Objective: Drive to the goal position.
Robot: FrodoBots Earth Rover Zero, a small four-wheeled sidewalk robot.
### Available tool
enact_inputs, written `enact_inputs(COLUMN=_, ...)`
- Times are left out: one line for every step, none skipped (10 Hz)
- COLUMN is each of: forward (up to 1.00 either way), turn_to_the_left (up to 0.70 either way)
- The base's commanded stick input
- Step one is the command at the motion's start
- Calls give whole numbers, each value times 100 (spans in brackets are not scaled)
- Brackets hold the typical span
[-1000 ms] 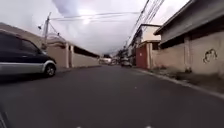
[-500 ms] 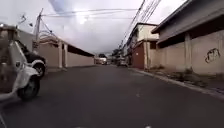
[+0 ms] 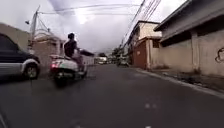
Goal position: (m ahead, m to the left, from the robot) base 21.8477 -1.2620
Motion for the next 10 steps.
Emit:
enact_inputs(forward=100, turn_to_the_left=-5)
enact_inputs(forward=100, turn_to_the_left=-13)
enact_inputs(forward=100, turn_to_the_left=-12)
enact_inputs(forward=100, turn_to_the_left=-3)
enact_inputs(forward=100, turn_to_the_left=0)
enact_inputs(forward=100, turn_to_the_left=0)
enact_inputs(forward=100, turn_to_the_left=0)
enact_inputs(forward=100, turn_to_the_left=-24)
enact_inputs(forward=100, turn_to_the_left=-27)
enact_inputs(forward=100, turn_to_the_left=-19)
